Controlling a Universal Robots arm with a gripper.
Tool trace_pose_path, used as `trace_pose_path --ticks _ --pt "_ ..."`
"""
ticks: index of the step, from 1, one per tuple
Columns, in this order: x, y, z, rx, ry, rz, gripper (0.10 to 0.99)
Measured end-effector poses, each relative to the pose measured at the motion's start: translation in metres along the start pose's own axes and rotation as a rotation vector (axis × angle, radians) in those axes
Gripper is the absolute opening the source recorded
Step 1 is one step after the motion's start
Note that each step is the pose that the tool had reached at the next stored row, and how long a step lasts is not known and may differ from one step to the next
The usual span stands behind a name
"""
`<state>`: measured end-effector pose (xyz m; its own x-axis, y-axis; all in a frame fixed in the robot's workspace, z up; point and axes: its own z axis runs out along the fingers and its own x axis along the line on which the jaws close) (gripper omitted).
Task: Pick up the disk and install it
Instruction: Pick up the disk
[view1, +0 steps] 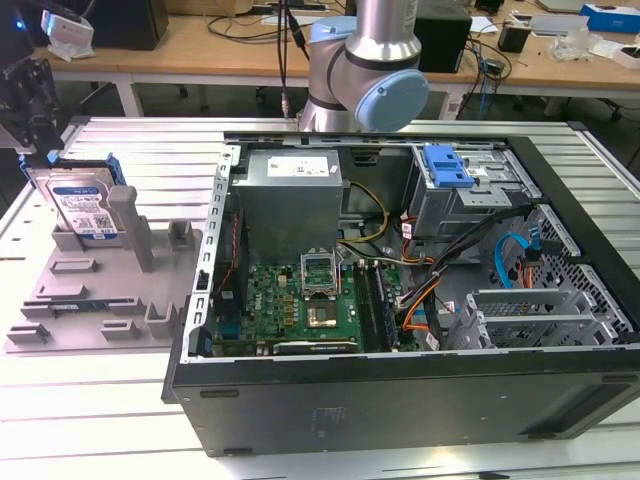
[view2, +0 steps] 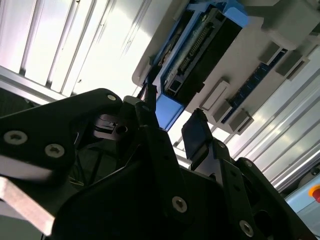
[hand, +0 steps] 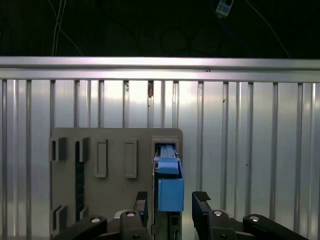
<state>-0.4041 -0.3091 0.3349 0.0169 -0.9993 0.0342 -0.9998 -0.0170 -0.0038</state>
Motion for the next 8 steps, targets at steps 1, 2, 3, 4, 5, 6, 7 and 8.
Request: trace_pose_path --ticks 1,2,3,4,5,6,7,8 --pt "0.0000 0.0001 0.0008 0.000 0.0000 0.000 0.482" --pt "0.0000 0.0002 0.0013 -0.001 0.0000 0.000 0.482" --pt "-0.0001 0.0004 0.0018 -0.001 0.0000 0.000 0.482" --pt "-0.0001 0.0006 0.0021 -0.001 0.0000 0.000 0.482" --pt "-0.0001 0.0008 0.0026 -0.002 0.0000 0.000 0.482" --pt "-0.0001 0.0011 0.0035 -0.002 0.0000 0.000 0.482" --pt "-0.0002 0.0013 0.0041 -0.003 0.0000 0.000 0.482" --pt "-0.0002 0.0014 0.0047 -0.003 0.0000 0.000 0.482"
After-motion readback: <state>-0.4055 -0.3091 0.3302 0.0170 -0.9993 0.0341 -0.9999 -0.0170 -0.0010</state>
